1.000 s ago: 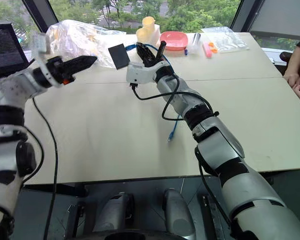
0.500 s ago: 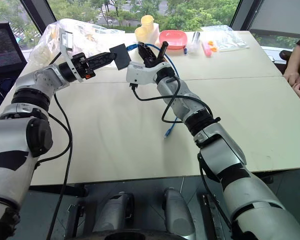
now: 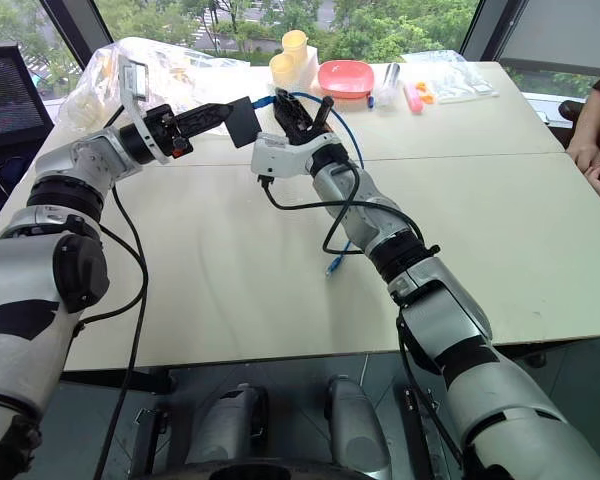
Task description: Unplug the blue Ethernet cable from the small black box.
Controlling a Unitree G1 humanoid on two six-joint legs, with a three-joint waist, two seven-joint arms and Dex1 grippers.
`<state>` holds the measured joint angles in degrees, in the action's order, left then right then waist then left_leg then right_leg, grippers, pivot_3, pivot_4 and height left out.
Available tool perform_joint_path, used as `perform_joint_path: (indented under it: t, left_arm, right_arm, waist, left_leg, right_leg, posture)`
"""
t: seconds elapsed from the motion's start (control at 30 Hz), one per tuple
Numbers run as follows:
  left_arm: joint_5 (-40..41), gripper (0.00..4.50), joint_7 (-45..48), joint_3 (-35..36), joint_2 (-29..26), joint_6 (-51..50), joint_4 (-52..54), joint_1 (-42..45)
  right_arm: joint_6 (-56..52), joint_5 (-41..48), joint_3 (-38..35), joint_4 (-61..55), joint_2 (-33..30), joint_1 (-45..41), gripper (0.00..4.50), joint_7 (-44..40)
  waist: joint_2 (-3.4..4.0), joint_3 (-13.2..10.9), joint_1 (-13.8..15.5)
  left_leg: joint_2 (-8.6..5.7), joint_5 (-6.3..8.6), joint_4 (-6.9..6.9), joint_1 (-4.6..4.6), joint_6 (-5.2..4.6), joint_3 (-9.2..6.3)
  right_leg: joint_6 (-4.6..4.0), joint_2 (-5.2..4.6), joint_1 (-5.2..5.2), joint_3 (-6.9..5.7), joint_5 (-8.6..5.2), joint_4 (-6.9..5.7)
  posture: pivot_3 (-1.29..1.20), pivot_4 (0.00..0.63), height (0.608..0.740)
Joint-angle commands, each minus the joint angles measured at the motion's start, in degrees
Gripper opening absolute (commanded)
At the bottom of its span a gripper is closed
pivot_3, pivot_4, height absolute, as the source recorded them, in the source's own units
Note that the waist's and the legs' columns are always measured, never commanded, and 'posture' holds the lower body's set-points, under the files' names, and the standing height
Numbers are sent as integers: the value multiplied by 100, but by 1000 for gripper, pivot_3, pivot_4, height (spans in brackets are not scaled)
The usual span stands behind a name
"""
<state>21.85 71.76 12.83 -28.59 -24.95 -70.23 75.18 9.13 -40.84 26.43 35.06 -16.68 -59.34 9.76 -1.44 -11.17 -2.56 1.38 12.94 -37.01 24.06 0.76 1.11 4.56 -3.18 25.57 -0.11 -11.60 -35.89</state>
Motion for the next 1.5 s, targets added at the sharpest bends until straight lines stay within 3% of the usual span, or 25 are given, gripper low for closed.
perform_joint_path:
  t: [0.03,0.13,0.23,0.27,0.33,0.5,0.63,0.77,1.23,1.37,1.5]
  left_arm:
    - [8,505,-47,155,-28,5,70,209]
    - [-19,505,-33,160,-40,28,84,190]
    - [-92,505,338,57,-197,-2,136,209]
    - [-136,505,690,-42,-276,-108,182,227]
    - [-210,505,1340,-212,-391,-295,271,229]
    - [-241,505,2019,-403,-452,-528,417,205]
    - [152,505,2074,-755,-459,-877,991,-54]
    - [415,505,2074,-888,-524,-1117,1224,-158]
    - [810,505,2074,-1082,-679,-1354,1602,-383]
    - [835,505,2074,-1107,-674,-1360,1649,-423]
    - [850,505,2074,-1120,-672,-1363,1664,-433]
  right_arm:
    - [69,-61,-98,-454,-3,-56,2972,31]
    - [-1,-3,-123,-696,-94,92,4445,-309]
    - [-403,2440,-817,-1729,178,1121,4445,-2438]
    - [-993,3478,-1108,-2310,305,1517,4445,-3188]
    - [-2160,4897,-1730,-3139,519,1969,4445,-3810]
    - [-4718,7388,-2678,-4208,604,2260,4445,-4468]
    - [-5587,8937,-3658,-4239,1196,1930,4445,-3809]
    - [-5754,9274,-3717,-4359,1257,1923,4445,-3718]
    - [-5139,8972,-3516,-3990,1582,1798,4445,-3274]
    - [-5062,8925,-3465,-3944,1579,1792,2585,-3290]
    - [-5049,8840,-3322,-3946,1549,1812,424,-3365]
  waist:
    - [0,0,0]
    - [0,0,-1]
    - [-7,4,6]
    - [-7,4,8]
    - [-4,2,5]
    - [-1,0,19]
    - [-1,0,14]
    - [-1,0,16]
    - [-1,0,18]
    - [-1,0,16]
    - [-1,0,14]
  left_leg:
    - [0,0,0,0,0,0]
    - [0,0,0,0,0,-1]
    - [1,1,1,-1,-1,-3]
    - [3,4,-2,-3,-7,-7]
    - [4,6,-3,0,-10,-10]
    - [10,6,-24,4,-10,-8]
    - [22,6,-21,-12,-10,-8]
    - [34,6,-14,-14,-10,-7]
    - [40,7,-12,-5,-11,-7]
    - [40,7,-12,-5,-11,-8]
    - [40,7,-12,-5,-11,-7]
  right_leg:
    - [0,0,0,0,0,0]
    - [0,0,0,0,0,0]
    - [3,1,-2,-1,-2,0]
    - [6,5,-11,-3,-3,1]
    - [6,5,-11,-5,-4,-1]
    - [5,-2,-9,-5,-3,-10]
    - [-6,5,-14,-5,2,-14]
    - [-10,22,-12,-3,4,-13]
    - [-11,38,-2,-1,4,-11]
    - [-11,38,-2,-1,4,-11]
    - [-11,38,-2,-1,4,-11]
  posture:
    - [0,150,740]
    - [0,150,740]
    - [0,150,740]
    - [0,150,740]
    - [0,150,740]
    - [0,150,740]
    - [0,150,740]
    - [0,150,740]
    - [0,150,740]
    - [0,150,740]
    - [0,150,740]
